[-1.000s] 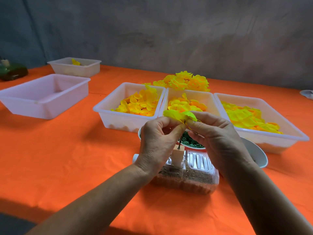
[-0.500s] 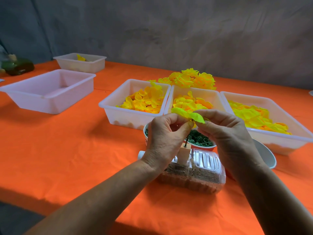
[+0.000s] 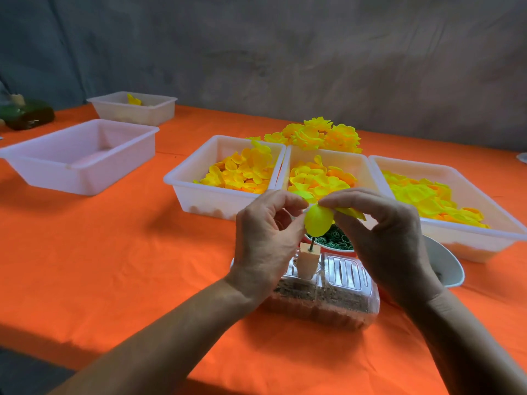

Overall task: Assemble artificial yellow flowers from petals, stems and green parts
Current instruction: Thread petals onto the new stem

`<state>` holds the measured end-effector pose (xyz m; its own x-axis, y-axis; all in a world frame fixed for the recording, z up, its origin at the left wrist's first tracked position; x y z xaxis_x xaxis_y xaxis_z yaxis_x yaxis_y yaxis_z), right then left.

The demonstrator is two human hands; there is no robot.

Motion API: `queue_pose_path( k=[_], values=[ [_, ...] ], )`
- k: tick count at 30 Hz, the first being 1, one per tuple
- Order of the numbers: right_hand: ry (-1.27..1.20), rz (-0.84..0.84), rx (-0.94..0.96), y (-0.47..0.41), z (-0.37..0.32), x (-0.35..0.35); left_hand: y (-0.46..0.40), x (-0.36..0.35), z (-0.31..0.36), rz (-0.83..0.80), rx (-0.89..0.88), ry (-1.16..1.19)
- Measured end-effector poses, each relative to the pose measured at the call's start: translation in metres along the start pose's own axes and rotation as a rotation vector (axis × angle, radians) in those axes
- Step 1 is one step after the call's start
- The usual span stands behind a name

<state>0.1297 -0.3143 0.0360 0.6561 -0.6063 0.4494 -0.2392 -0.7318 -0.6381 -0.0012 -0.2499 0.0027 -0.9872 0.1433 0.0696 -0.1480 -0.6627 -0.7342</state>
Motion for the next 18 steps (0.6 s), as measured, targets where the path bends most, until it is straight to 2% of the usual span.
queue_pose_path(
  k=[4, 8, 13, 18],
  values=[
    [0.146, 0.045, 0.15, 0.001, -0.001, 0.0, -0.004, 0.005, 0.007, 0.001, -0.286, -0.285],
    [0.214, 0.071, 0.248, 0.002, 0.0, -0.001, -0.011, 0.004, 0.008, -0.037, -0.477, -0.428],
    [0.207, 0.104, 0.25, 0.005, 0.007, -0.002, -0.014, 0.004, 0.006, -0.055, -0.621, -0.418],
    [0.306, 0.155, 0.307, 0.01, 0.008, -0.004, -0.014, 0.004, 0.005, -0.056, -0.77, -0.456]
  ],
)
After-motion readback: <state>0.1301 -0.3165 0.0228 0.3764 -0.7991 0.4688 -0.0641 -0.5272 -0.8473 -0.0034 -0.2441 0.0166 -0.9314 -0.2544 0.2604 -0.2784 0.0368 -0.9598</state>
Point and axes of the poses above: each hand's wrist, its own y-axis away from the middle knuckle, its own x-axis out of the back of the hand, z = x × y, the point moved 2 cm from there along -y, towards the middle knuckle, and after that the axes turned 11 degrees about -x, right-handed, at the moved point
